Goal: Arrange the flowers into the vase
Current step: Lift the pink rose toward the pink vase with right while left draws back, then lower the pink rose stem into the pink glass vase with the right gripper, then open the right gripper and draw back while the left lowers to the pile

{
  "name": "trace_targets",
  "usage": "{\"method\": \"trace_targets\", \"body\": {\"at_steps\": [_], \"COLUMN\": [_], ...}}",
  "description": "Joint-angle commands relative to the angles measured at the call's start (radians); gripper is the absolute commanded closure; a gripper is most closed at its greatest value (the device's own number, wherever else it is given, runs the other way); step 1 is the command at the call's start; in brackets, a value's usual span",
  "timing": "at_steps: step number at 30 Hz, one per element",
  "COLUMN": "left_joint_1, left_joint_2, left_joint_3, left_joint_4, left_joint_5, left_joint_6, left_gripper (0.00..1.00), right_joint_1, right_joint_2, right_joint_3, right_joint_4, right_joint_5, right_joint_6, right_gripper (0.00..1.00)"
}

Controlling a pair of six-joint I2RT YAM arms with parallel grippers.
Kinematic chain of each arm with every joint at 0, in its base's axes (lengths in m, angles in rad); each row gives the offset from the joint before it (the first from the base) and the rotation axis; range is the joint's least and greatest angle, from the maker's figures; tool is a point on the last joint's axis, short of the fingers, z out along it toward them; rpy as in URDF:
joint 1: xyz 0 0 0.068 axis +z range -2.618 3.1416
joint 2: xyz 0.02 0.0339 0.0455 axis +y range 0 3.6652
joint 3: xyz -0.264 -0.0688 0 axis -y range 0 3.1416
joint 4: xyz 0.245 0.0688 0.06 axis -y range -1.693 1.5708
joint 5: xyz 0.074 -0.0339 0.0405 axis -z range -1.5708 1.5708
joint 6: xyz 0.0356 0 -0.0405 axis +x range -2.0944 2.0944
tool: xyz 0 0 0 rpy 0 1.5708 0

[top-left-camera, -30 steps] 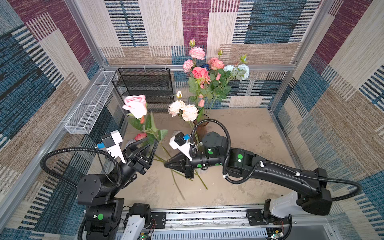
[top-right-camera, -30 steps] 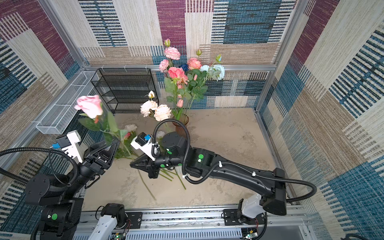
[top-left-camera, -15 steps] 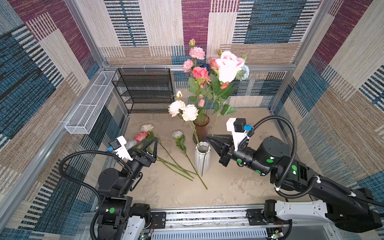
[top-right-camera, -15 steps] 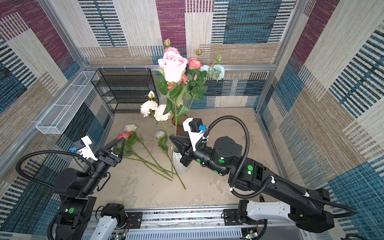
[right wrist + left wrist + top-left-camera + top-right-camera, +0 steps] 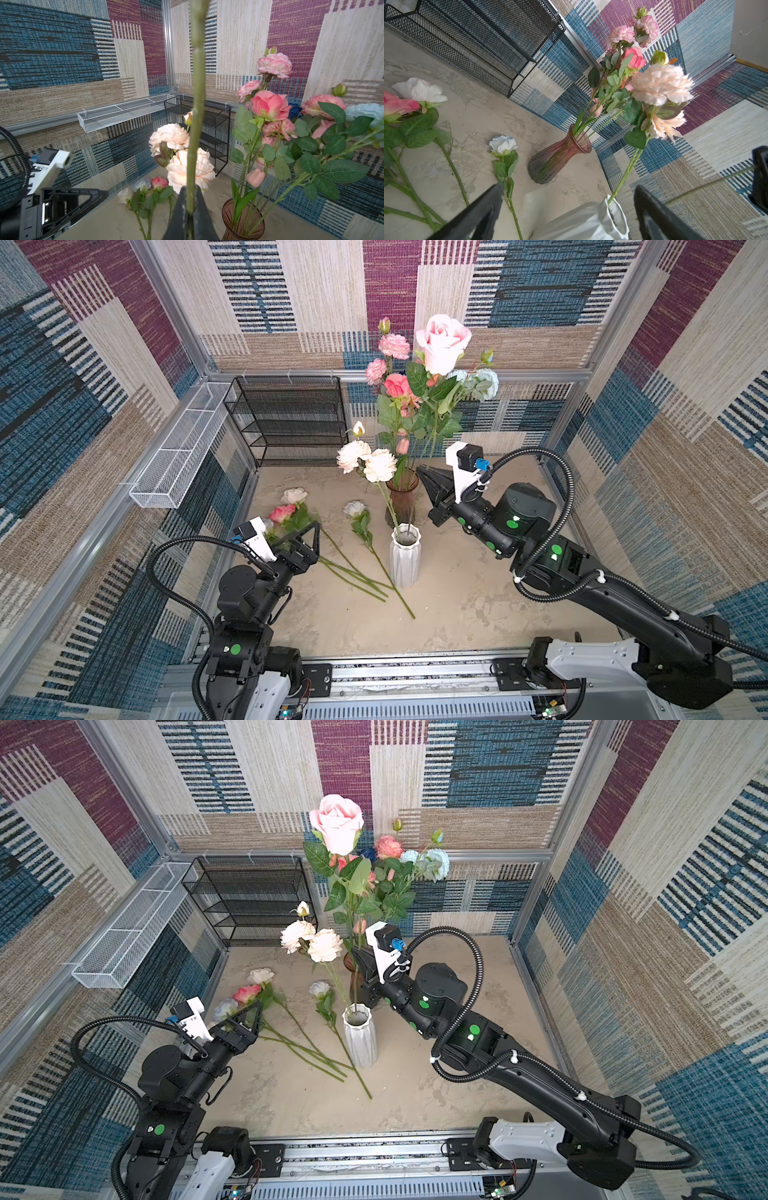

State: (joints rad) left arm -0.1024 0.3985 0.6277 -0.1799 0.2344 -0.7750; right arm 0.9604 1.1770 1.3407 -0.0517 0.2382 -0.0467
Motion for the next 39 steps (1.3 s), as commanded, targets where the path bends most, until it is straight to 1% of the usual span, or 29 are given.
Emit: {"method": "trace_targets", "body": {"at_steps": [1, 7, 12, 15, 16, 17, 19, 22, 25, 28, 33, 36, 39], "left_joint_1": [0.001, 0.001, 0.001, 0.001, 0.001, 0.001, 0.001, 0.001, 0.001, 0.001, 0.001, 0.001, 0.001], "left_joint_2": [-0.001, -0.001, 0.009, 0.028, 0.032, 0.036, 0.046, 0.058, 0.076, 0.102, 0.16, 0.216, 0.308], "left_joint_3": [-0.011, -0.037, -0.068, -0.074, -0.075, -0.077, -0.081, -0.079, -0.066, -0.052, -0.04, -0.036, -0.01], "left_joint_4": [0.002, 0.003, 0.018, 0.016, 0.016, 0.016, 0.02, 0.011, -0.015, -0.037, -0.063, -0.07, -0.093], "left_joint_5": [-0.009, 0.001, 0.009, 0.018, 0.022, 0.026, 0.034, 0.042, 0.045, 0.052, 0.059, 0.081, 0.102], "left_joint_6": [0.008, -0.007, -0.031, -0.038, -0.041, -0.042, -0.05, -0.053, -0.053, -0.05, -0.042, -0.032, -0.004], "left_gripper": [0.0, 0.0, 0.0, 0.0, 0.0, 0.0, 0.0, 0.0, 0.0, 0.0, 0.02, 0.08, 0.17], "right_joint_1": [-0.024, -0.066, -0.074, -0.075, -0.075, -0.076, -0.075, -0.075, -0.075, -0.075, -0.075, -0.075, -0.075], "right_joint_2": [0.023, 0.047, 0.057, 0.056, 0.053, 0.048, 0.036, 0.018, -0.01, -0.028, -0.089, -0.145, -0.219], "right_joint_3": [-0.032, -0.162, -0.248, -0.263, -0.27, -0.275, -0.279, -0.268, -0.258, -0.241, -0.26, -0.286, -0.338], "right_joint_4": [0.095, 0.143, 0.12, 0.065, 0.052, 0.041, 0.013, -0.04, -0.081, -0.125, -0.149, -0.147, -0.126], "right_joint_5": [-0.038, -0.093, -0.092, -0.083, -0.083, -0.085, -0.095, -0.12, -0.164, -0.199, -0.218, -0.212, -0.16], "right_joint_6": [-0.007, 0.077, 0.177, 0.241, 0.257, 0.273, 0.297, 0.326, 0.345, 0.355, 0.378, 0.386, 0.405], "right_gripper": [1.0, 1.0, 1.0, 0.88, 0.83, 0.76, 0.58, 0.4, 0.26, 0.2, 0.17, 0.16, 0.16]}}
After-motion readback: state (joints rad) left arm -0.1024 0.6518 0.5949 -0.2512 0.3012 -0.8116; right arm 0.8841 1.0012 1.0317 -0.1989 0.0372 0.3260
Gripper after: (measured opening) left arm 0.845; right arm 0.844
